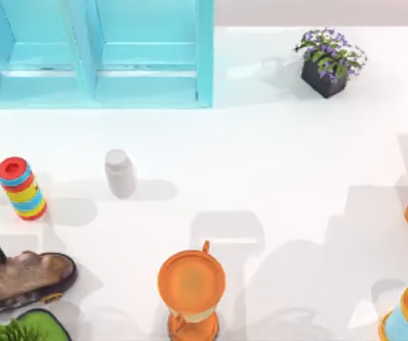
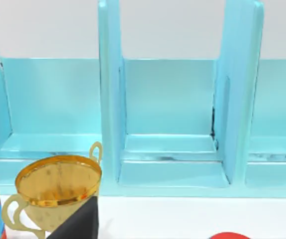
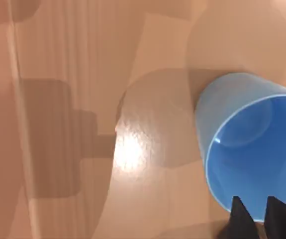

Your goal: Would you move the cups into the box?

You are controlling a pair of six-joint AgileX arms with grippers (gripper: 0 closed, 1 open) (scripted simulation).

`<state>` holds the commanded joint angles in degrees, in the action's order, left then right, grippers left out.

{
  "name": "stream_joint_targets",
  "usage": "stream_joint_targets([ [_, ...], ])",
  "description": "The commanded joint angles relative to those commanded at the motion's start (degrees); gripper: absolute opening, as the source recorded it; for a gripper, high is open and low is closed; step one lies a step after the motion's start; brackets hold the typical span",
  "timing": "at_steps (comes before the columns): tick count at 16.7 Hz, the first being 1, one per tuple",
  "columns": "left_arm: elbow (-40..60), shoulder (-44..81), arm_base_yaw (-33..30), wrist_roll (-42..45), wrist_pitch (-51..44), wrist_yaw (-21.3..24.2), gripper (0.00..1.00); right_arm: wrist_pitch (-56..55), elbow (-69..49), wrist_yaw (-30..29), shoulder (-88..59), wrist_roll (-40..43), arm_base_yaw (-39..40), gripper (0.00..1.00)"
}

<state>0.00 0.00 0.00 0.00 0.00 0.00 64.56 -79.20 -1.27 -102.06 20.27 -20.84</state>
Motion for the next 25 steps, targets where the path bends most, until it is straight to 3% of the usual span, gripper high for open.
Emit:
stream_joint_targets([
  [8,0.0,0.0,0.0,0.0,0.0,0.0,1.0,0.0,0.0,0.0,0.0,0.0,0.0,0.98],
  [19,0.0,0.0,0.0,0.0,0.0,0.0,1.0,0.9,-1.0,0.0,-0.1,0.1,0.1,1.0],
  [25,0.0,0.0,0.0,0.0,0.0,0.0,1.0,15.6,-16.7,0.0,-0.9,0.3,-0.2,1.0],
])
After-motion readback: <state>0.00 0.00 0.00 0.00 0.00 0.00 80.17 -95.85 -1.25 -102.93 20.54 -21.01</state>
